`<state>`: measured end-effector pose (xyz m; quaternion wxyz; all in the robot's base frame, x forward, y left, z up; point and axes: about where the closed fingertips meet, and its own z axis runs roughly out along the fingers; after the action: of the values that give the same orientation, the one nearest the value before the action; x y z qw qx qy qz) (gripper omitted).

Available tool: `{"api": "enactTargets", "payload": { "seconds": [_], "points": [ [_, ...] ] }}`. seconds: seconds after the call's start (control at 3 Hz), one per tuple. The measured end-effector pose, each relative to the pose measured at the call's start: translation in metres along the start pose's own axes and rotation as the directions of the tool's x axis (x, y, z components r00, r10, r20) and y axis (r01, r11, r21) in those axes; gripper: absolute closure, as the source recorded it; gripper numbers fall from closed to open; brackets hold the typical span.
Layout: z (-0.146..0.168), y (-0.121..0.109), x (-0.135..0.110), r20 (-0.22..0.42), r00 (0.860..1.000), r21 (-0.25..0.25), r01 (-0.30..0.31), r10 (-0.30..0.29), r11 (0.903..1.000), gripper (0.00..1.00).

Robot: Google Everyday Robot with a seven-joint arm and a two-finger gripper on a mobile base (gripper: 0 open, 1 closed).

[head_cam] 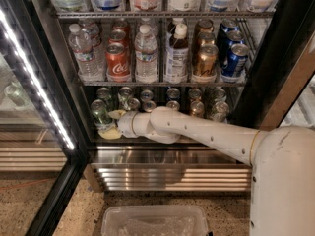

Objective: Pick green can from bottom shelf of fridge

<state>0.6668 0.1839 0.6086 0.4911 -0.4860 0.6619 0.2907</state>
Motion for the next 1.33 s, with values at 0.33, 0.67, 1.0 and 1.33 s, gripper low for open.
{"api": "enactTargets", "payload": {
  "seconds": [0.33, 0.67, 1.0, 1.33],
  "points": [
    [0.010, -0.008, 0.010, -0.006, 1.000, 0.002, -0.014, 0.014, 0.9999, 0.36],
    [0.014, -0.019, 0.012, -0.025, 1.000, 0.011, -0.001, 0.002, 0.9999, 0.37],
    [0.027, -0.027, 0.001, -0.027, 0.999, 0.001, 0.040, -0.040, 0.9992, 0.37],
    [0.048, -0.030, -0.017, -0.005, 0.996, -0.029, 0.084, -0.084, 0.9961, 0.37]
  ]
}}
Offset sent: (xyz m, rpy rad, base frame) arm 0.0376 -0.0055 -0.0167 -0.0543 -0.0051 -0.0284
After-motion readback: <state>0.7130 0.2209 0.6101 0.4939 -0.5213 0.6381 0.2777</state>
